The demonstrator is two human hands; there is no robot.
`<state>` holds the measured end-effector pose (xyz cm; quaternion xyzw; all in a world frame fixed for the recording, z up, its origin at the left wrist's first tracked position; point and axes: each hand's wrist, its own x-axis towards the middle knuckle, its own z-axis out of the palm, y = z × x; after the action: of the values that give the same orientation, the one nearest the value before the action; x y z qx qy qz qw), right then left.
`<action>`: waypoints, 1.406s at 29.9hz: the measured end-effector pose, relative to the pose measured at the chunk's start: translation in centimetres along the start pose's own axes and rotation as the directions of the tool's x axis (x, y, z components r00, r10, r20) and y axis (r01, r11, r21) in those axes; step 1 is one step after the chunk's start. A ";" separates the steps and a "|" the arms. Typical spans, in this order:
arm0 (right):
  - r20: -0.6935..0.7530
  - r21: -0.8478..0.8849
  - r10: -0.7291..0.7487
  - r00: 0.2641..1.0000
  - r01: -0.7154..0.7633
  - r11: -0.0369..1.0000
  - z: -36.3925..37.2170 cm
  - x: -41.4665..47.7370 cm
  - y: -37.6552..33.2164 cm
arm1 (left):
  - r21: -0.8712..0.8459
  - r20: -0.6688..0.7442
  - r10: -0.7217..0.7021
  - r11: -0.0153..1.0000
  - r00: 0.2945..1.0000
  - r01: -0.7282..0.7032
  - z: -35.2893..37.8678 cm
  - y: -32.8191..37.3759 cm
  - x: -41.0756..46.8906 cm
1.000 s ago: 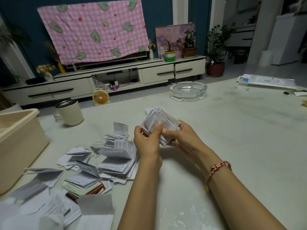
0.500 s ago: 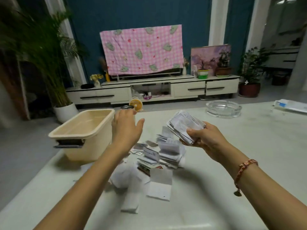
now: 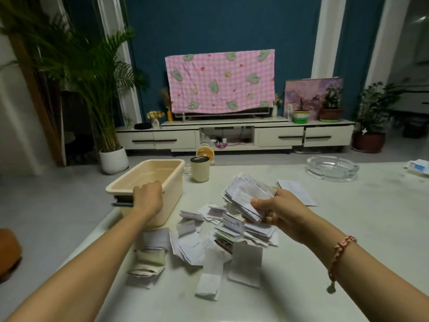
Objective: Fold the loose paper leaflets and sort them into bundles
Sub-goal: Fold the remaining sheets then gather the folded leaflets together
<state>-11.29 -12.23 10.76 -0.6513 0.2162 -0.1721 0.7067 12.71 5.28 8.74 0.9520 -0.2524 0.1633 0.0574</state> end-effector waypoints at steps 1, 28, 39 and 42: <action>-0.006 0.004 0.001 1.000 -0.001 1.000 -0.8 -0.2 -0.2 | -0.030 -0.031 -0.006 1.000 1.000 0.005 -0.3 0.1 -0.2; -0.446 -0.156 0.021 0.895 -0.101 0.983 -27.1 -12.1 -6.7 | -0.529 -0.048 0.944 0.253 0.326 -0.810 -4.3 31.8 -11.5; -0.319 -0.450 0.460 0.828 -0.560 0.696 -28.6 -3.7 -0.8 | -0.776 0.336 0.914 0.405 0.227 -0.483 -7.0 41.4 -7.0; -0.307 -0.527 0.535 0.787 -0.609 0.593 -29.1 -2.2 0.9 | -0.647 0.511 0.841 0.513 0.178 -0.564 -1.9 46.4 -7.6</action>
<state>-28.57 -35.58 8.37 -0.7246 0.4972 0.1045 0.4656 -17.23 -30.99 9.20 0.6596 -0.6857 -0.3076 0.0063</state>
